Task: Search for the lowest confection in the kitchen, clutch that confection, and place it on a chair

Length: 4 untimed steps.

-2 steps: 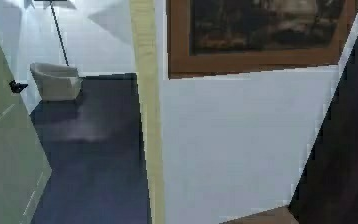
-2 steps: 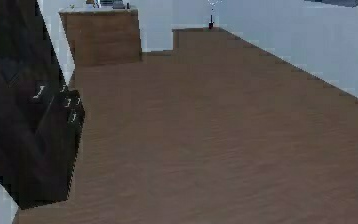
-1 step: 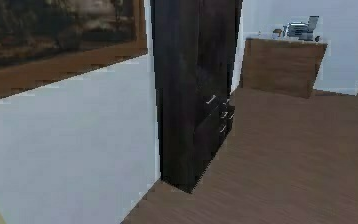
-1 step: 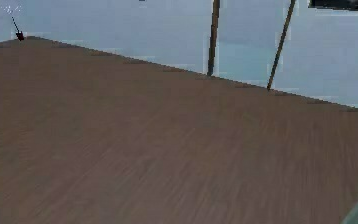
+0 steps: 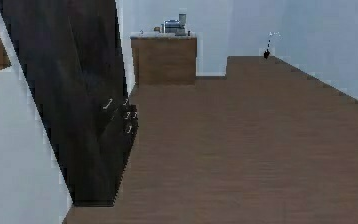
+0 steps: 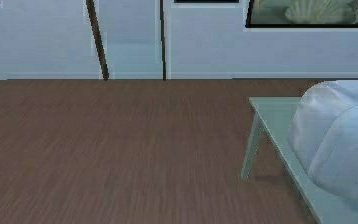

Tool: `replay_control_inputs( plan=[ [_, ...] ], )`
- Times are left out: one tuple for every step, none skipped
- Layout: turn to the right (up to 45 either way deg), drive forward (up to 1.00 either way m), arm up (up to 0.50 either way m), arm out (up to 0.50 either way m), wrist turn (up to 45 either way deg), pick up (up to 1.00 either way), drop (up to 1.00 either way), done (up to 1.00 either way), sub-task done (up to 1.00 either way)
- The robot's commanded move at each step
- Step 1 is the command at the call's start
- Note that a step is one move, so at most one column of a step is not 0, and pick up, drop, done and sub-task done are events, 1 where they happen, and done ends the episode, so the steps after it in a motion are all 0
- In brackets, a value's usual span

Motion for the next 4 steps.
replay_control_inputs(
  plan=[
    [0.0,1.0,0.0,0.0,0.0,0.0,0.0,0.0,0.0],
    [0.0,1.0,0.0,0.0,0.0,0.0,0.0,0.0,0.0],
    [6.0,0.0,0.0,0.0,0.0,0.0,0.0,0.0,0.0],
    [0.0,0.5,0.0,0.0,0.0,0.0,0.0,0.0,0.0]
  ],
)
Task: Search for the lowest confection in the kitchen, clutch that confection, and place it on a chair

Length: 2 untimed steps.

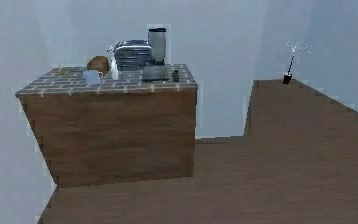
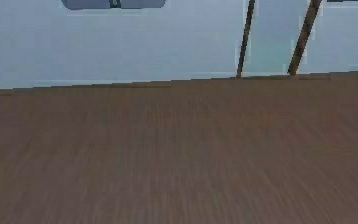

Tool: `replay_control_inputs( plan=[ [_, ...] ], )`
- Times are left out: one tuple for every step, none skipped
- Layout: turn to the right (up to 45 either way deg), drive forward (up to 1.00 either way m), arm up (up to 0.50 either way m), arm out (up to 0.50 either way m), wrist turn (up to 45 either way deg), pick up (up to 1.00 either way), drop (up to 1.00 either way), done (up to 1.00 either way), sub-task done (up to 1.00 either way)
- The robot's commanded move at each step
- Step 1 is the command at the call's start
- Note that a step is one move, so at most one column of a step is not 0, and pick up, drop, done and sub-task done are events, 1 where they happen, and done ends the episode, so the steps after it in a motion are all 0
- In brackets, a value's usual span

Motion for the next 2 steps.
replay_control_inputs(
  plan=[
    [-24.0,0.0,0.0,0.0,0.0,0.0,0.0,0.0,0.0],
    [-3.0,0.0,0.0,0.0,0.0,0.0,0.0,0.0,0.0]
  ],
)
